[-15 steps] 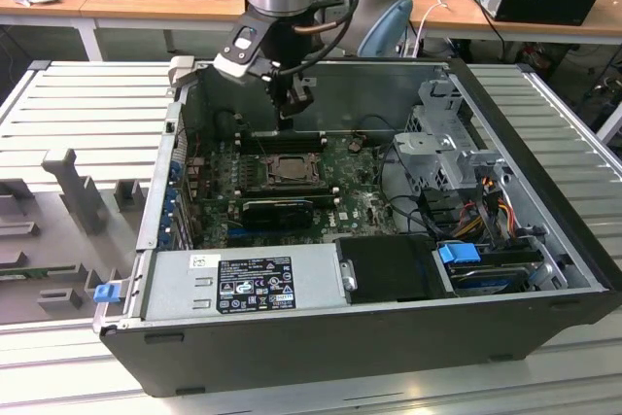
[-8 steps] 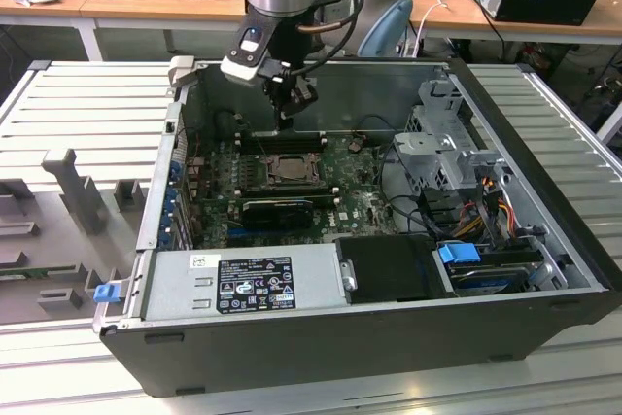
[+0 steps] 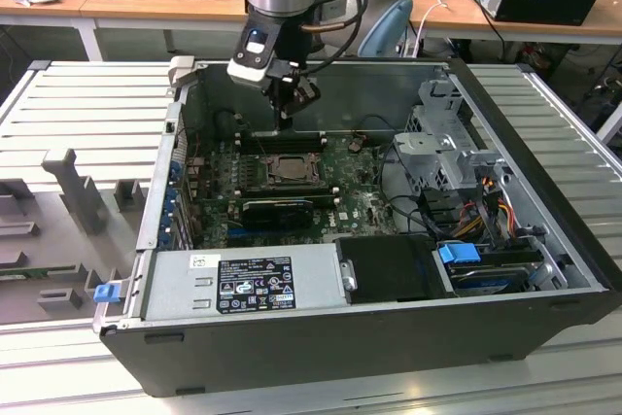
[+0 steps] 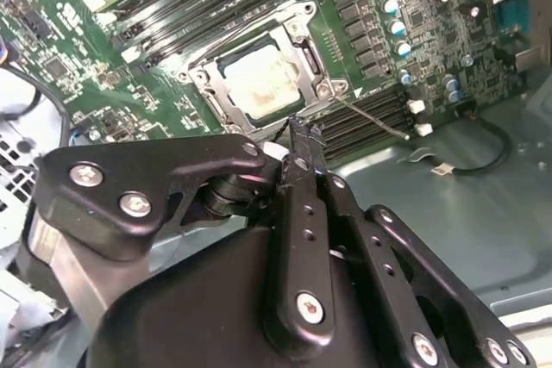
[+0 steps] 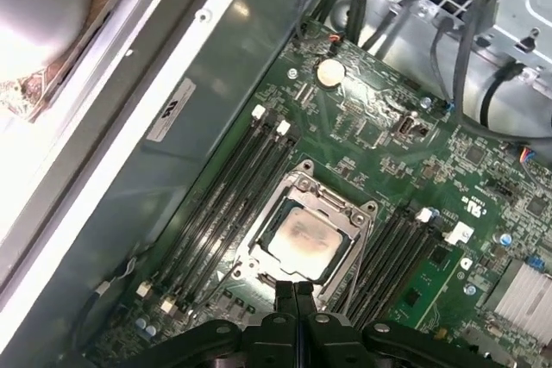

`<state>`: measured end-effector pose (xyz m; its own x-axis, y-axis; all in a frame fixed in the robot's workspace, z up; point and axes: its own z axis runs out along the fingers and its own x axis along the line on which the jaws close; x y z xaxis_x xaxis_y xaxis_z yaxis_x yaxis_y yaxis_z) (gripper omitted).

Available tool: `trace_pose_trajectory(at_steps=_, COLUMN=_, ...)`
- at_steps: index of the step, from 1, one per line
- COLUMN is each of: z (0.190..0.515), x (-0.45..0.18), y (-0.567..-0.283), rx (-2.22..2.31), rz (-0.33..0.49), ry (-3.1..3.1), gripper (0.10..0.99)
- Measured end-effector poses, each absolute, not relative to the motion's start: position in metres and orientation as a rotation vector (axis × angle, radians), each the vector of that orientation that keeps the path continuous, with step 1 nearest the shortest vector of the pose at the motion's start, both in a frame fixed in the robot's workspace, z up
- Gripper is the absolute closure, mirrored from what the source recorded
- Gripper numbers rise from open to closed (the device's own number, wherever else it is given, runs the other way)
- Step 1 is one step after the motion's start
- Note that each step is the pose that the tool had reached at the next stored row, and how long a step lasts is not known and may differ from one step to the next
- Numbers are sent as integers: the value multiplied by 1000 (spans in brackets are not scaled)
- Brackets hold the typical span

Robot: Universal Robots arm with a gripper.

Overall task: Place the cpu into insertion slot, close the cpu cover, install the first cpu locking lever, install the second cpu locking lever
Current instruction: 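Install the first cpu locking lever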

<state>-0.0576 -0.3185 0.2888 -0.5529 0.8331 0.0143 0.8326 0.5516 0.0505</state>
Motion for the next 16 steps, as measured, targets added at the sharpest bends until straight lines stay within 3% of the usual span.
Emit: trace_pose_trajectory(at_steps=16, z=286, x=-58, y=-319, rx=927, rz=82, ry=2999, gripper=980)
